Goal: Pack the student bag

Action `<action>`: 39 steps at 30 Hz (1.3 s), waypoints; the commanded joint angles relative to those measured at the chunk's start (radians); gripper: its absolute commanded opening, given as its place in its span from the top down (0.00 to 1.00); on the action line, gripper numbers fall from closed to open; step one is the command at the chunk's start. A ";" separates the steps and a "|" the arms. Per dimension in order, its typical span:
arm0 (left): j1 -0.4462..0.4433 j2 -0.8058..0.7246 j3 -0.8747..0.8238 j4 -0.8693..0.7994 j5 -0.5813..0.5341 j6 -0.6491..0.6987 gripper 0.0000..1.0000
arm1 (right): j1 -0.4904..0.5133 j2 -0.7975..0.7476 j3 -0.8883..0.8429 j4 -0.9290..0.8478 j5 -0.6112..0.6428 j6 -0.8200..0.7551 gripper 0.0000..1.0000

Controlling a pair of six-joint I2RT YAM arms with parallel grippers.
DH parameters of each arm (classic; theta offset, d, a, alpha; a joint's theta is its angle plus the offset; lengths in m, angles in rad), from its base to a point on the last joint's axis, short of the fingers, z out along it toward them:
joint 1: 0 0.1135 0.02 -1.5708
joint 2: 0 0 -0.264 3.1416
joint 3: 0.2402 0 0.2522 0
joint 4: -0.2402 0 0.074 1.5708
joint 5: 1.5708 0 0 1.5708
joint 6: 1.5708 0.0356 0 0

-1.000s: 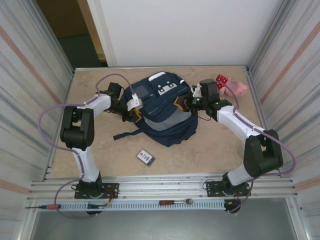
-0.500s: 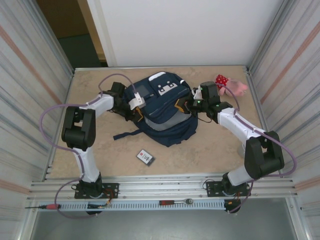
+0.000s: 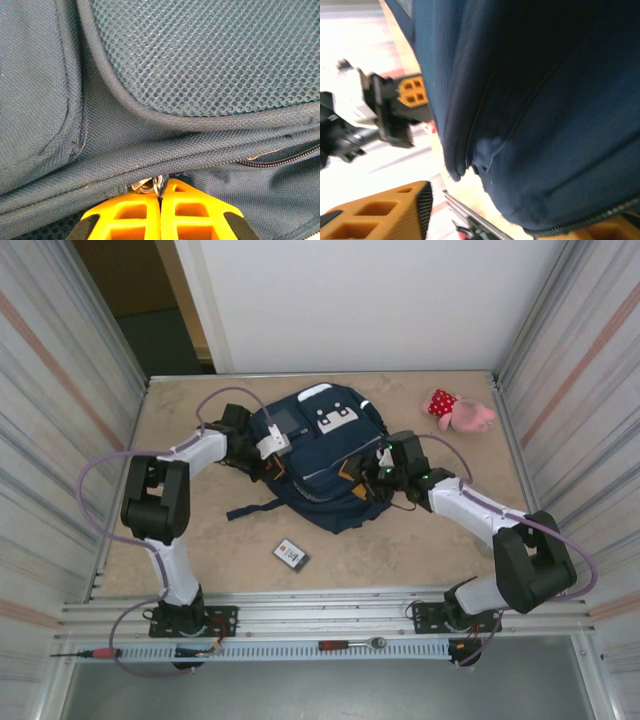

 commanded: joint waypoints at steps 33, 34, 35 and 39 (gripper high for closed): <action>-0.161 -0.321 -0.208 -0.039 0.215 -0.620 1.00 | -0.020 0.139 0.130 0.166 0.074 -0.049 1.00; -0.172 -0.323 -0.211 -0.035 0.193 -0.622 0.99 | -0.014 0.143 0.134 0.170 0.071 -0.049 1.00; -0.177 -0.323 -0.213 -0.036 0.172 -0.616 0.91 | -0.012 0.145 0.135 0.169 0.066 -0.050 1.00; -0.144 -0.368 -0.216 -0.043 0.145 -0.557 0.63 | -0.051 0.154 0.156 0.156 -0.037 -0.098 1.00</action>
